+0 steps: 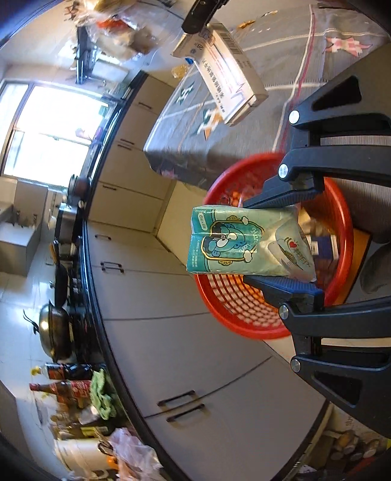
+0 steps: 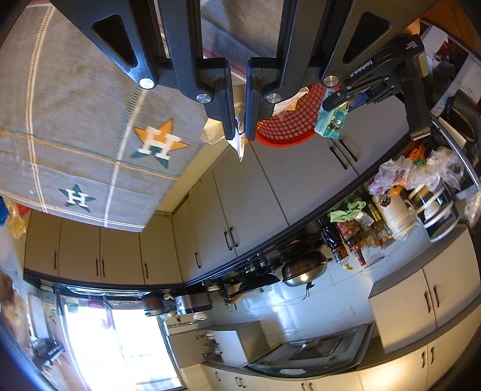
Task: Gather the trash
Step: 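Carry the snack bag and white box over the red basket with both grippers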
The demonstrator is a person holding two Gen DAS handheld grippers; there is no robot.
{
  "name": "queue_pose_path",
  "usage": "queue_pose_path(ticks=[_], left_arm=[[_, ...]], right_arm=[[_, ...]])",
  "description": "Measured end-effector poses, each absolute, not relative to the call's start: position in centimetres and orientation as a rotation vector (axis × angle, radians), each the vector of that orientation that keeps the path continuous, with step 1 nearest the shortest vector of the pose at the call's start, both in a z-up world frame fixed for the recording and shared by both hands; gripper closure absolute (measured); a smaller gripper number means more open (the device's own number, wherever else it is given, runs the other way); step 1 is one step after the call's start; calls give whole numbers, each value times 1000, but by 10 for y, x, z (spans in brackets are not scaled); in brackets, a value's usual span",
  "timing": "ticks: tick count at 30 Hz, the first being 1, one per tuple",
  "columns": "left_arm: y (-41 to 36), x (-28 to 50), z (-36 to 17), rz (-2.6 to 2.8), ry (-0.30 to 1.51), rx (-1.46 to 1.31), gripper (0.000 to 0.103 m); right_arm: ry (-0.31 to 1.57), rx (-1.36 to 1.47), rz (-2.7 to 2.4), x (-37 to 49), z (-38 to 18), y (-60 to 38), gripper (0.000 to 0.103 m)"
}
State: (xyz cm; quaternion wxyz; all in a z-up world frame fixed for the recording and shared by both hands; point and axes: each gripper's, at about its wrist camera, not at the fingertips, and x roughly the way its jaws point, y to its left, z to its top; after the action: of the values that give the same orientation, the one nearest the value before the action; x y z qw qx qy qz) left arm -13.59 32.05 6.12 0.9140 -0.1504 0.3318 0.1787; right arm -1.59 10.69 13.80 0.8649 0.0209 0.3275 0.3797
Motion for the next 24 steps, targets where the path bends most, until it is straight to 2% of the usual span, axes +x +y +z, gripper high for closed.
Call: queue_pose_path(ticks=[24], left_arm=[[337, -124, 23, 399, 749, -336, 61]], right_arm=[[744, -8, 706, 13, 79, 214, 95]])
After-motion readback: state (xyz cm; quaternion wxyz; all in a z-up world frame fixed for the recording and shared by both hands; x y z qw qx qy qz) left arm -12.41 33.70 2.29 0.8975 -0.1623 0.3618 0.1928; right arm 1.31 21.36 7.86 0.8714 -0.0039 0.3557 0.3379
